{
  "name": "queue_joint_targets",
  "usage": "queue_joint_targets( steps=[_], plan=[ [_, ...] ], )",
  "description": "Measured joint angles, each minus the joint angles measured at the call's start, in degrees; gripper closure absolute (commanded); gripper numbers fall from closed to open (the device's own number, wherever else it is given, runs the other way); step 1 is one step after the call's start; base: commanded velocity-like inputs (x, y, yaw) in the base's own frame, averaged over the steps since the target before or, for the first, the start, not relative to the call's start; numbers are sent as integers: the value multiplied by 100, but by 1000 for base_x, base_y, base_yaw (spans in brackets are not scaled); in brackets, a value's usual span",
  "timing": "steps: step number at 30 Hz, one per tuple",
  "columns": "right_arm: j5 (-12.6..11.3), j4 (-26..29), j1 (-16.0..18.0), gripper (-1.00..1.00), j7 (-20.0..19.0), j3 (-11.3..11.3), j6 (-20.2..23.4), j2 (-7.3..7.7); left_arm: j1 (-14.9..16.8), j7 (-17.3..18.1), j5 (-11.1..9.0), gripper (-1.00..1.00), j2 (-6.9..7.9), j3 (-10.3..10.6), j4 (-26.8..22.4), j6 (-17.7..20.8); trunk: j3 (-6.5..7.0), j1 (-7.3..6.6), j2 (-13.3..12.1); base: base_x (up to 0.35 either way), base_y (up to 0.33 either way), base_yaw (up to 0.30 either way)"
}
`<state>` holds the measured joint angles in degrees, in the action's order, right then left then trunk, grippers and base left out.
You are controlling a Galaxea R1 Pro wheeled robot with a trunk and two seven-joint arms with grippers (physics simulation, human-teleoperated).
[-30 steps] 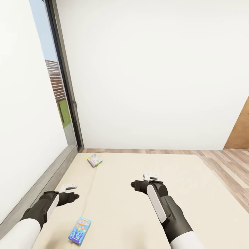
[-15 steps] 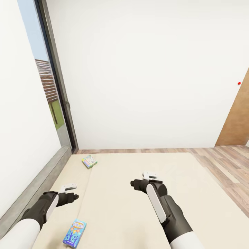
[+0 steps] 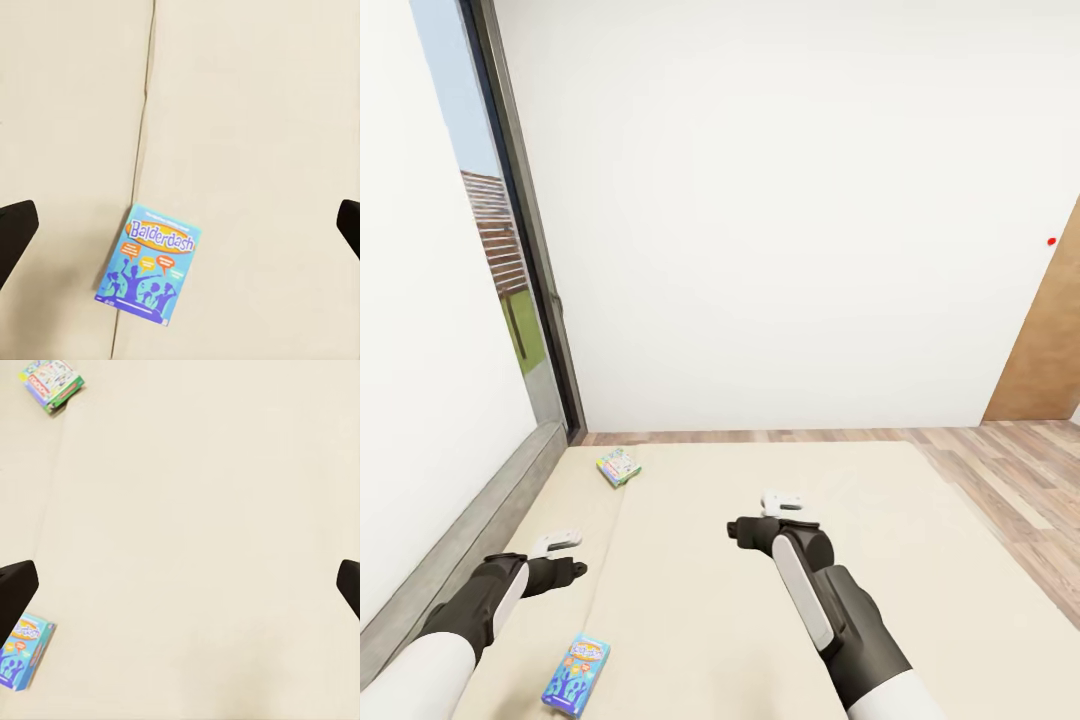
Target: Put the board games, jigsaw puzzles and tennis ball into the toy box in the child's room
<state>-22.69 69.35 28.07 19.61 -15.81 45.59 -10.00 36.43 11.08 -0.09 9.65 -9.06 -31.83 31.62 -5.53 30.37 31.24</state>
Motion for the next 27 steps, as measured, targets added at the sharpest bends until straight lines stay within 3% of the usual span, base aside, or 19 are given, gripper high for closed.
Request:
queue_joint_targets(
  steps=[20, 24, 27],
  plan=[
    [-62, 65, -2, -100, -22, -9, 0, 0, 0, 0, 0, -100, -11, 8, 0, -9, 0, 0, 0, 0, 0, 0],
    [-64, 321, -47, -100, -28, -15, 46, 0, 0, 0, 0, -100, -12, 8, 1, -9, 0, 0, 0, 0, 0, 0],
    [-87, 879, -69, -100, -33, -24, 132, 0, 0, 0, 0, -100, -13, 8, 2, -9, 0, 0, 0, 0, 0, 0]
  ],
)
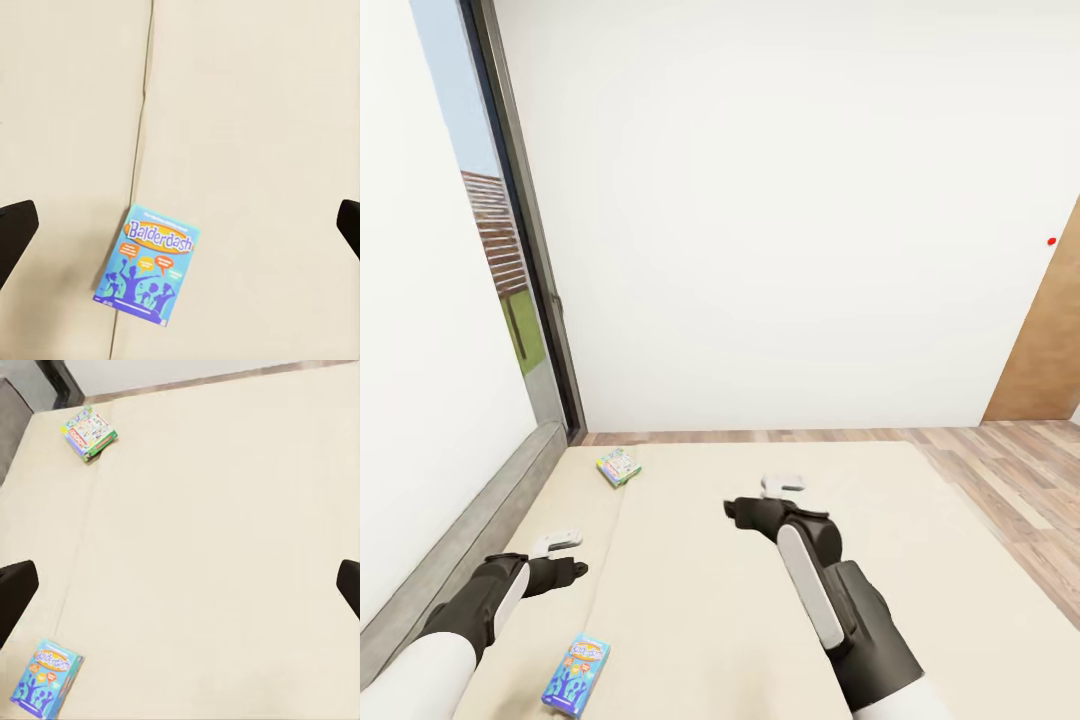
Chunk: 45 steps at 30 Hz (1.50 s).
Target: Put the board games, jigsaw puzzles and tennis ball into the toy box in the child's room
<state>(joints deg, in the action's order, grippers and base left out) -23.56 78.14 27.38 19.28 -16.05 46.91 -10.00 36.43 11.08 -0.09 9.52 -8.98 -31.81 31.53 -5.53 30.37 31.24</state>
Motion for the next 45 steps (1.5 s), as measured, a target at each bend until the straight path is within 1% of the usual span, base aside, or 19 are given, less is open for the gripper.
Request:
queue_joint_targets(
  steps=[1, 4, 9, 12, 19, 35, 38, 41, 43, 44, 45],
  plan=[
    [-35, 254, -3, -100, -4, -3, 83, 0, 0, 0, 0, -100, -2, 0, -1, 0, 0, 0, 0, 0, 0, 0],
    [-131, 507, -5, -100, -6, -6, 286, 0, 0, 0, 0, -100, -7, 3, 1, 0, 0, 0, 0, 0, 0, 0],
    [-363, 693, -9, -100, -3, 2, 582, 0, 0, 0, 6, -100, -15, 14, 0, 0, -4, 0, -1, 0, 0, 0],
    [-427, 725, -10, -100, -2, 4, 642, 0, 0, 0, 7, -100, -13, 14, -1, 0, -20, 0, -1, 0, 0, 0],
    [-489, 753, -7, -100, -5, 8, 692, 1, 0, 2, 1, -100, -1, 7, 3, 5, -76, 0, -1, 0, 0, 0],
    [-503, 772, -8, -100, -18, 3, 716, 1, 0, 80, -39, -100, 37, -12, -41, 43, -225, 1, -1, 0, 0, 0],
    [-504, 794, -7, -100, -85, 1, 730, 1, 0, 112, -49, -100, 51, -16, -56, 51, -253, 1, -1, 0, 0, 0],
    [-505, 810, -8, -100, -288, 0, 741, 1, 0, 272, -56, -100, 100, -22, -64, 55, -281, 1, -1, 0, 0, 0],
    [-505, 813, -9, -100, -441, 0, 744, 1, 0, 426, -57, -100, 140, -24, -64, 59, -300, 1, 0, 0, 0, 0],
    [-508, 816, -9, -100, -614, -1, 746, 1, 0, 605, -50, -100, 181, -25, -64, 61, -310, 1, 0, 0, 0, 0],
    [-503, 817, -8, -100, -711, 1, 747, 1, 0, 700, -45, -100, 198, -25, -64, 61, -319, 1, 0, 0, 0, 0]
  ],
)
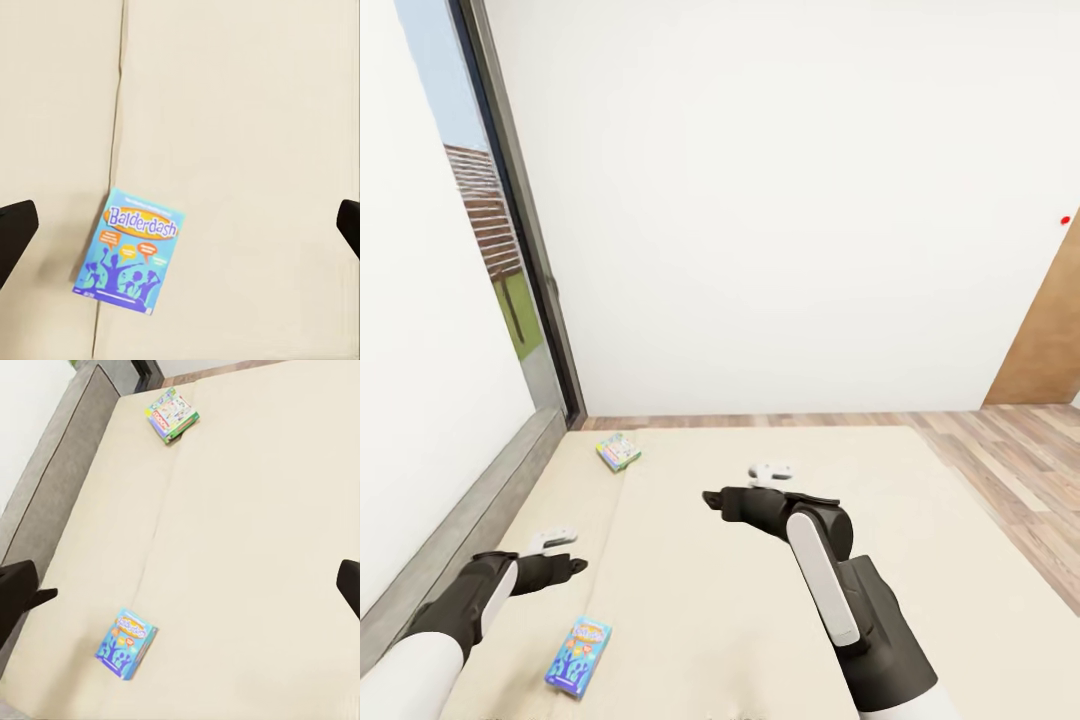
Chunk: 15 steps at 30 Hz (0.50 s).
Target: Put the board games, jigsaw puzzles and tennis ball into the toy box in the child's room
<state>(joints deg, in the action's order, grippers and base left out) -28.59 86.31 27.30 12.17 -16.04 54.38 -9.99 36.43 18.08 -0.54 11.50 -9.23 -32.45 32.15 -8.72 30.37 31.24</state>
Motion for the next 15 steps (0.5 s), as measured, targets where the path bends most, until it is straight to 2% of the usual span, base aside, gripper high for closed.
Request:
queue_joint_targets(
  steps=[2, 7, 11, 15],
  plan=[
    [2, 2, 0, -100, -266, 10, 0, 0, 0, 221, 16, -100, 32, 0, 3, 4, -19, 0, 0, 0, 0, 0],
    [9, 3, 1, -100, -623, 32, -5, 0, 2, 401, 35, -100, 54, 3, 11, 1, -66, 0, 0, 0, 0, 0],
    [4, 0, 2, -100, -713, 38, -18, 0, 2, 354, 44, -100, 43, 24, 30, -24, -104, 0, 0, 0, 0, 0],
    [1, -4, 2, -100, -745, 40, -36, 0, 1, 119, 47, -100, 45, 30, 41, -47, -142, 0, 0, 0, 0, 0]
  ],
)
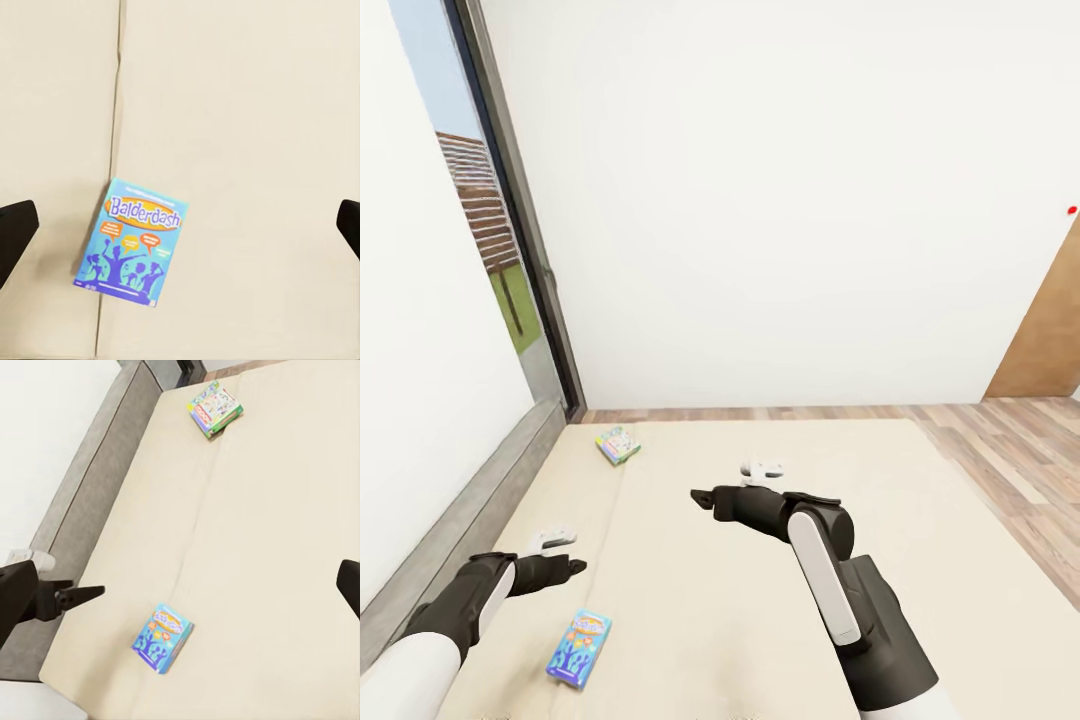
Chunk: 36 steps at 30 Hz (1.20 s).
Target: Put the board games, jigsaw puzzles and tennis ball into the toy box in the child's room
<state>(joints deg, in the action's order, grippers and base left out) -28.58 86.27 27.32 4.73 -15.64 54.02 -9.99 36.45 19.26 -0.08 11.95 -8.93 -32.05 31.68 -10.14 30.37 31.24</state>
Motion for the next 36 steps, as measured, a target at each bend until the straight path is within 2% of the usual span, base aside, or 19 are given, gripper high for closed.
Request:
queue_joint_targets(
  steps=[19, 36],
  plan=[
    [9, -5, 1, -100, -3, -12, -33, 0, 1, -334, -1, -100, -30, 27, 21, -294, -180, 0, 0, 0, 0, 0],
    [11, -34, 4, -100, 14, -25, -43, 0, 1, -381, 7, -100, -49, 32, 22, -390, -340, 0, 1, 0, 0, 0]
  ],
)
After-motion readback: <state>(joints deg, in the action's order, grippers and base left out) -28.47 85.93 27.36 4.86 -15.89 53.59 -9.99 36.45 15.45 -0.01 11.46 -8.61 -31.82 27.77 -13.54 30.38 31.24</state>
